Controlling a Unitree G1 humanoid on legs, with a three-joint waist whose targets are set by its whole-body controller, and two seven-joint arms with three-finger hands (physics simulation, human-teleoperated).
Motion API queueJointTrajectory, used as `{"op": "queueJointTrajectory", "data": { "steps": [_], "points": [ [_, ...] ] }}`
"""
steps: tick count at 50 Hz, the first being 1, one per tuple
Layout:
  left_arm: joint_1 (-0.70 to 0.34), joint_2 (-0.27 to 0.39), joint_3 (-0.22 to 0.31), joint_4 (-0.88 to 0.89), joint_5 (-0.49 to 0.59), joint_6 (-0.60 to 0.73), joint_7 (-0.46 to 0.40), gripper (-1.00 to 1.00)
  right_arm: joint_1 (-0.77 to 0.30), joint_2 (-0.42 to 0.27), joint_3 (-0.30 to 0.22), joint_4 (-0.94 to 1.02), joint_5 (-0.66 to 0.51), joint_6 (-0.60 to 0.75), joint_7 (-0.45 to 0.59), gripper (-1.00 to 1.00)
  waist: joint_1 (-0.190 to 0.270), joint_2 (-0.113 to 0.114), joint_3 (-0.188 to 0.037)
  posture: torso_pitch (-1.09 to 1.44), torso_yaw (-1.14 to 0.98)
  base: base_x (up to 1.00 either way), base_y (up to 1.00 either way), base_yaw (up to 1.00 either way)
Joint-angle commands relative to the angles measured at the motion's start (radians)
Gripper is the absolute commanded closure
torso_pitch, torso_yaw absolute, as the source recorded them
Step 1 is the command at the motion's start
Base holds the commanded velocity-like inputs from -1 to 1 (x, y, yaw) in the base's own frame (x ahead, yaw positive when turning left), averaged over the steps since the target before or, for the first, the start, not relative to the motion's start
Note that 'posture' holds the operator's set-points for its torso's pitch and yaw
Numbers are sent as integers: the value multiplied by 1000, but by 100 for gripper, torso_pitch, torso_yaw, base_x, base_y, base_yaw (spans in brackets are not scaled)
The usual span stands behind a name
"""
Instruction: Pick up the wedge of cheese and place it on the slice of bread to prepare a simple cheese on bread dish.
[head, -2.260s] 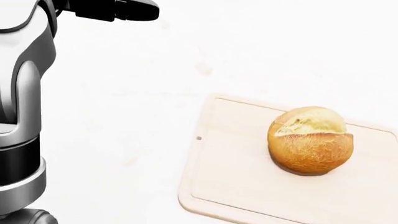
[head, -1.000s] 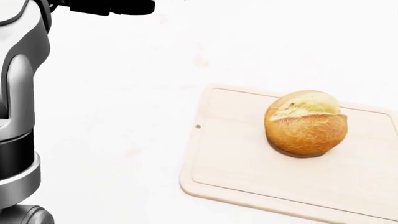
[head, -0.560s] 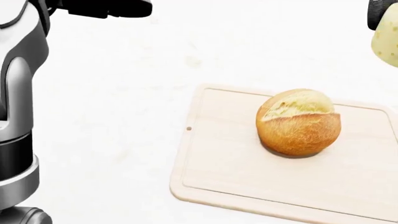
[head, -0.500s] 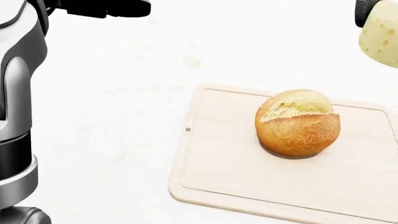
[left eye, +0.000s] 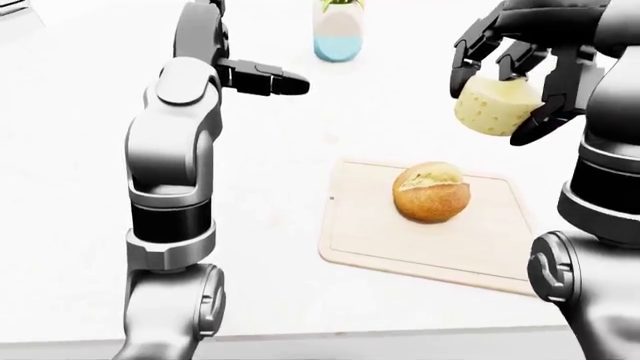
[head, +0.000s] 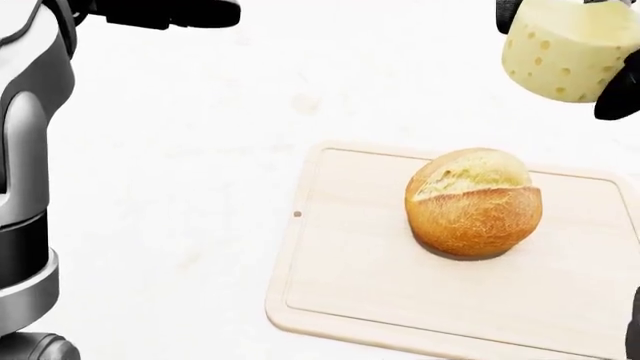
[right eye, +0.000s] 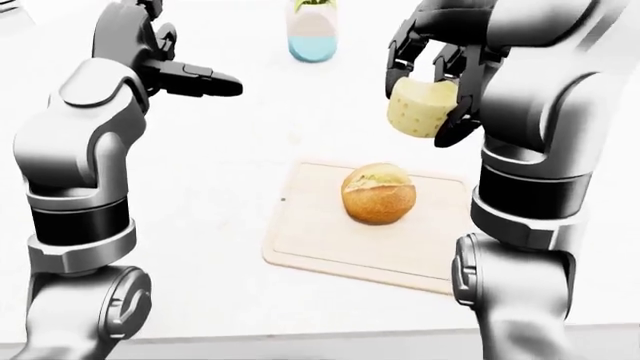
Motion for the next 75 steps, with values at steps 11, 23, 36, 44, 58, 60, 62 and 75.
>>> {"op": "queueJointTrajectory", "data": {
  "steps": [11, 23, 36, 44, 58, 60, 62, 75],
  "points": [
    [-40, 14, 9, -26, 2, -30, 8, -100, -2, 49, -2, -80, -27, 3, -5, 100, -1, -1, -32, 0, 0, 0, 0, 0],
    [-31, 18, 14, -19, -1, -41, 8, -100, 20, 103, 15, -84, -39, -7, -28, 100, -1, 2, -36, 0, 0, 0, 0, 0],
    [-25, 23, 16, -23, -7, -40, 11, -100, 44, 119, 16, -85, -50, -22, -35, 100, 0, 2, -39, 0, 0, 0, 0, 0],
    [-20, 23, 18, -23, -10, -41, 13, -100, 76, 124, 14, -93, -50, -26, -42, 100, 0, 2, -41, 0, 0, 0, 0, 0],
    [-29, 22, 15, -13, -12, -42, 16, -100, 100, 131, 13, -106, -54, -25, -39, 100, -1, 2, -41, 0, 0, 0, 0, 0],
    [-31, 21, 15, -9, -13, -45, 16, -100, 112, 130, 11, -106, -51, -28, -45, 100, -1, 2, -41, 0, 0, 0, 0, 0],
    [-31, 21, 15, -4, -13, -48, 16, -100, 113, 128, 10, -105, -50, -27, -45, 100, -1, 1, -41, 0, 0, 0, 0, 0],
    [-23, 23, 17, -7, -14, -51, 17, -100, 127, 137, 15, -98, -46, -28, -63, 100, -2, 2, -42, 0, 0, 0, 0, 0]
  ]
}}
